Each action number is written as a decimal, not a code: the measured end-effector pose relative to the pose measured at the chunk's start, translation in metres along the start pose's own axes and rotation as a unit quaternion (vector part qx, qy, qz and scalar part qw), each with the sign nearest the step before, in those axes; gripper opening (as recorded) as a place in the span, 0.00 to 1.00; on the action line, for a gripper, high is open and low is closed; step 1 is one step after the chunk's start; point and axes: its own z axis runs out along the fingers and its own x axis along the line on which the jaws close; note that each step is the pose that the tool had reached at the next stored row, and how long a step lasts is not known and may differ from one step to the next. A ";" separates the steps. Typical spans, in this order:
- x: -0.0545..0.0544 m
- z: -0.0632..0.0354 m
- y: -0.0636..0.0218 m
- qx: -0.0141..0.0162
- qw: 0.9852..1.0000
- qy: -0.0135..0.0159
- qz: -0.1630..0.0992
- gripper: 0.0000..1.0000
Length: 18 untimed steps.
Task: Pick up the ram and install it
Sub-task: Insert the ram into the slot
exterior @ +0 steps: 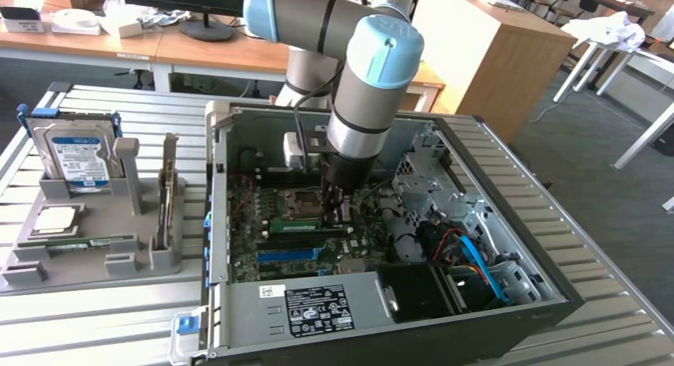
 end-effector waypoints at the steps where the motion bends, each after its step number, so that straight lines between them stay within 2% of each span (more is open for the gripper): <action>1: 0.000 0.0003 0.0000 0.000 1.000 0.000 0.000 0.12; 18: 0.000 0.0023 0.0000 0.000 1.000 0.000 0.000 0.12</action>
